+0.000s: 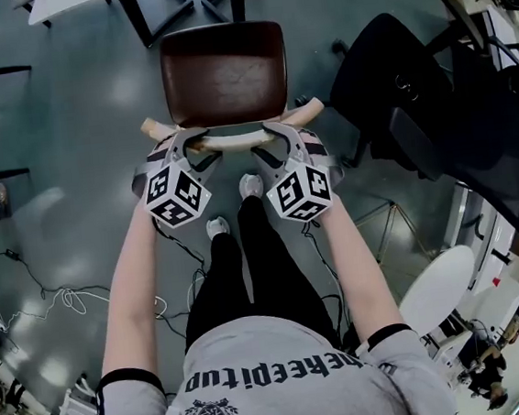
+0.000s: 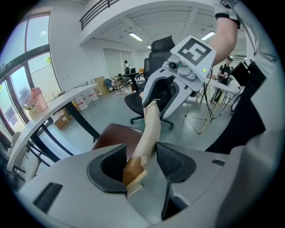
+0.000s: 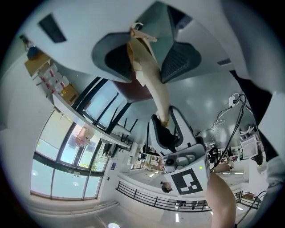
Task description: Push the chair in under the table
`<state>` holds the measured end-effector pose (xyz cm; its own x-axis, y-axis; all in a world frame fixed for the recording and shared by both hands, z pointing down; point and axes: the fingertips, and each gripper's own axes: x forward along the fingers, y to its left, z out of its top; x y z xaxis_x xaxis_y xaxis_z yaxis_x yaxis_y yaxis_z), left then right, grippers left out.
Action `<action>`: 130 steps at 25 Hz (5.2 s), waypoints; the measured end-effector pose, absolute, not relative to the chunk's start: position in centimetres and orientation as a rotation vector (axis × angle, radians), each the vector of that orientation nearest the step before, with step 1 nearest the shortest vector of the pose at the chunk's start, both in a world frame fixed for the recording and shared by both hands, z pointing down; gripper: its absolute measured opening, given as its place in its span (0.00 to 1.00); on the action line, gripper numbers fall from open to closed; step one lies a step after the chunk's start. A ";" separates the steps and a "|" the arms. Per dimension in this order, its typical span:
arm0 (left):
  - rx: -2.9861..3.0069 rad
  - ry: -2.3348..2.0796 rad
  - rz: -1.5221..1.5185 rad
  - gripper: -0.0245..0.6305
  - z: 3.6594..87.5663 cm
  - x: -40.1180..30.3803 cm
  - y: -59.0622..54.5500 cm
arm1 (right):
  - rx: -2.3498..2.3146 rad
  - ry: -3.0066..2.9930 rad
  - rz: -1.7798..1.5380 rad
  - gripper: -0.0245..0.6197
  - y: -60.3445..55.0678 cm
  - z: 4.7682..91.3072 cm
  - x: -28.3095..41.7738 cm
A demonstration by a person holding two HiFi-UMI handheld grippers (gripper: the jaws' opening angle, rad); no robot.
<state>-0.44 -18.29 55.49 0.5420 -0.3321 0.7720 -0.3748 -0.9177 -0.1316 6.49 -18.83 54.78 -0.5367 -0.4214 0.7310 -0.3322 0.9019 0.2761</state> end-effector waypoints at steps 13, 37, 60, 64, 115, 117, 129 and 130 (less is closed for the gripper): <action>2.702 -0.597 1.358 0.37 55.4 -0.9 -21.9 | 0.497 -2.203 -0.128 0.37 -22.3 54.7 6.0; 2.812 -0.517 1.321 0.35 54.9 -2.8 -25.0 | 0.554 -2.135 -0.076 0.37 -25.4 54.6 4.1; 2.837 -0.381 1.354 0.35 54.7 -6.6 -28.8 | 0.661 -2.084 -0.029 0.37 -28.5 54.3 0.3; 2.853 -0.371 1.347 0.34 54.9 -6.6 -29.0 | 0.670 -2.073 -0.021 0.37 -28.7 54.6 0.3; 2.847 -1.120 0.156 0.06 25.1 -4.4 -23.7 | 0.991 -2.725 0.045 0.05 -22.8 24.9 -3.1; 2.855 -1.131 0.111 0.06 23.6 -4.0 -23.2 | 0.990 -2.760 0.037 0.05 -22.3 23.5 -2.7; 2.903 -1.233 -0.075 0.06 17.3 -2.7 -20.5 | 0.973 -2.937 -0.012 0.05 -19.8 17.9 -1.0; 2.903 -1.242 -0.079 0.06 17.2 -2.7 -20.3 | 0.971 -2.947 -0.017 0.05 -19.7 17.6 -0.9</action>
<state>-2.67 -20.35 17.18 0.6894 -0.7224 -0.0531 -0.7233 -0.6905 0.0037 -0.94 -19.70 17.58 -0.8036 -0.5943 0.0339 -0.5938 0.8043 0.0225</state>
